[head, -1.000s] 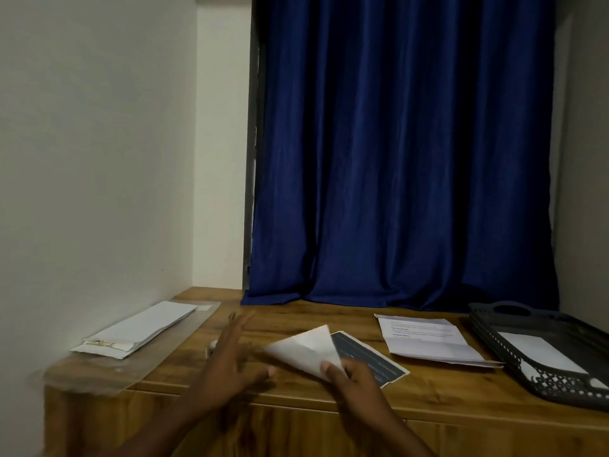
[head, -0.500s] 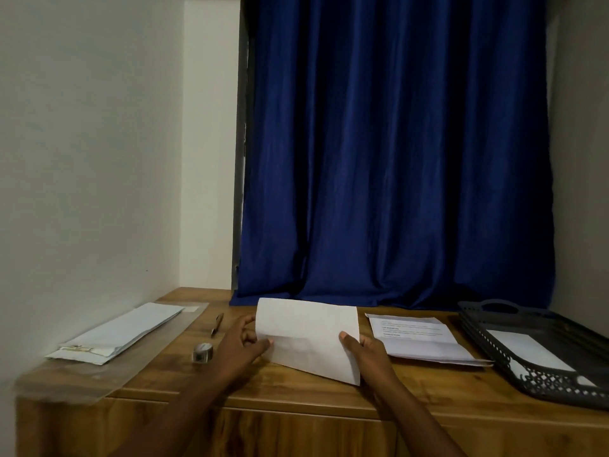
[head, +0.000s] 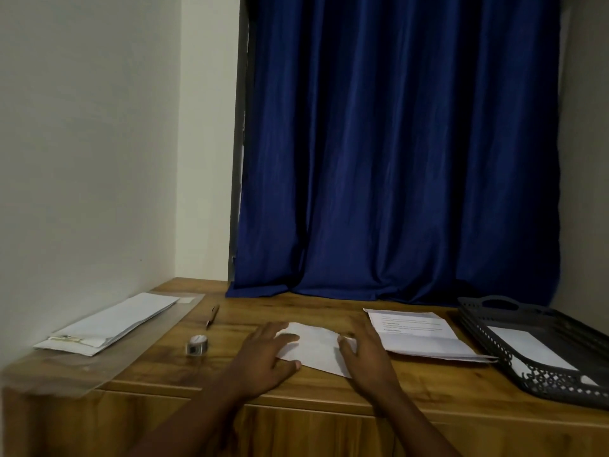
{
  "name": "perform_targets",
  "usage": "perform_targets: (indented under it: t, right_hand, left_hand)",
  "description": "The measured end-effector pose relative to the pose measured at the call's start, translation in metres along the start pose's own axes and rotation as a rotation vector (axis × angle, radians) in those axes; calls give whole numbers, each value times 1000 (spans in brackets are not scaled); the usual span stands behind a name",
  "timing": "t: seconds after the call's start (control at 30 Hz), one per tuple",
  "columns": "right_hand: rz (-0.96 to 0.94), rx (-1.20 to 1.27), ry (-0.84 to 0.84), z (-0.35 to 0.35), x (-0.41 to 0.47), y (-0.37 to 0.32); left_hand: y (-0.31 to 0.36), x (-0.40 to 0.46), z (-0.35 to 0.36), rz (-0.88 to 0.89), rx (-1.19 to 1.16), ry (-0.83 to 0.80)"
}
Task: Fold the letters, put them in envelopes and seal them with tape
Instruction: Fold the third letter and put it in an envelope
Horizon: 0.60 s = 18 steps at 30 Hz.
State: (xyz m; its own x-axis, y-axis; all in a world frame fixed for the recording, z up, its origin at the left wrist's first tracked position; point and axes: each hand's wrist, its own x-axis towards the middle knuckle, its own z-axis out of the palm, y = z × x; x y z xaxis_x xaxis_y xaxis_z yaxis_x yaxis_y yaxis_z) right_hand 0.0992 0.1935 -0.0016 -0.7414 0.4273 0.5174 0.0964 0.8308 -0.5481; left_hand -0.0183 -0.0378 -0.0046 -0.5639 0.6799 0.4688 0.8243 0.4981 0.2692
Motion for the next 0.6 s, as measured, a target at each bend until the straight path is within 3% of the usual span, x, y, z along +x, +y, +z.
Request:
perform_targets:
  t: [0.13,0.33,0.5,0.6]
  right_hand:
    - [-103,-270,-238,-2,-4,-8]
    - [-123,-436,-187,-12,-18,-26]
    - [-169,-387,-252,-18,-27,-48]
    - [-165,-203,-322,-14,-25,-56]
  left_hand:
    - [5,-1,-3,-11,23,-48]
    - [9,-3,-6,-131,35,-33]
    - [12,0,-6,-230,120,-100]
    - [10,1,-6,-231,151,-173]
